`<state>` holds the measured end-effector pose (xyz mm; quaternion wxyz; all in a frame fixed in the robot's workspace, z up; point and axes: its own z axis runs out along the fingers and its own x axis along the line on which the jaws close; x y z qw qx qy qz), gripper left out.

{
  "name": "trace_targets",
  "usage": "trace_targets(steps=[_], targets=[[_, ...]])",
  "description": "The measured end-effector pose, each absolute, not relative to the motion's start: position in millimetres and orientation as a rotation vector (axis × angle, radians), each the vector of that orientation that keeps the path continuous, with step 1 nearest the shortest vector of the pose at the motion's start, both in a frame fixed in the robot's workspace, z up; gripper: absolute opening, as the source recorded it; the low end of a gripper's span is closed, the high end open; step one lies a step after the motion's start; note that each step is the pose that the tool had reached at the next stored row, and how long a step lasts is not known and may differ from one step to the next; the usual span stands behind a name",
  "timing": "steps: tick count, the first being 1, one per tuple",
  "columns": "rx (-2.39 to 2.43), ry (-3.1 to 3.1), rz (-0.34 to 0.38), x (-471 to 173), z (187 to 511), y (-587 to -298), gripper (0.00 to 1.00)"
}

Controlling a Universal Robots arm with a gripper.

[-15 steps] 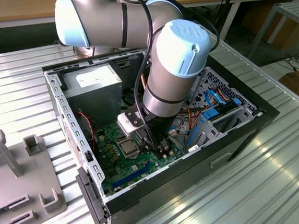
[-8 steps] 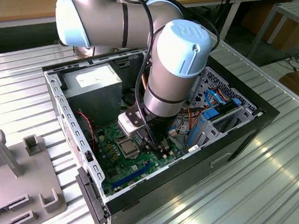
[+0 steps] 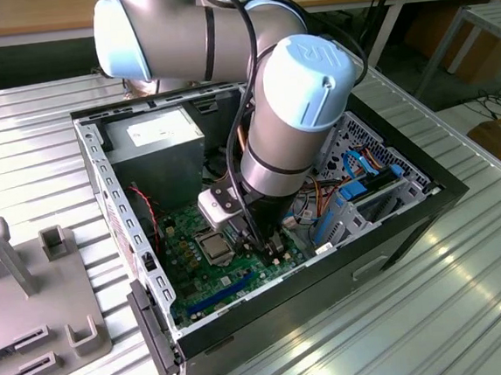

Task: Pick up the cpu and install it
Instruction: 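Close the cpu cover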

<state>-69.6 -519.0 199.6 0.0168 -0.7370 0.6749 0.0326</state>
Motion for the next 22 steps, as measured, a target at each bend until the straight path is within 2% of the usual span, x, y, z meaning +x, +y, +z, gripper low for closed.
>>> trace_targets(steps=[8,16,22], targets=[[-2.293,2.089,0.108,-70,200,-519,0.11],[-2.291,2.087,0.110,-70,229,-519,0.11],[-2.291,2.085,0.113,-79,231,-516,0.11]])
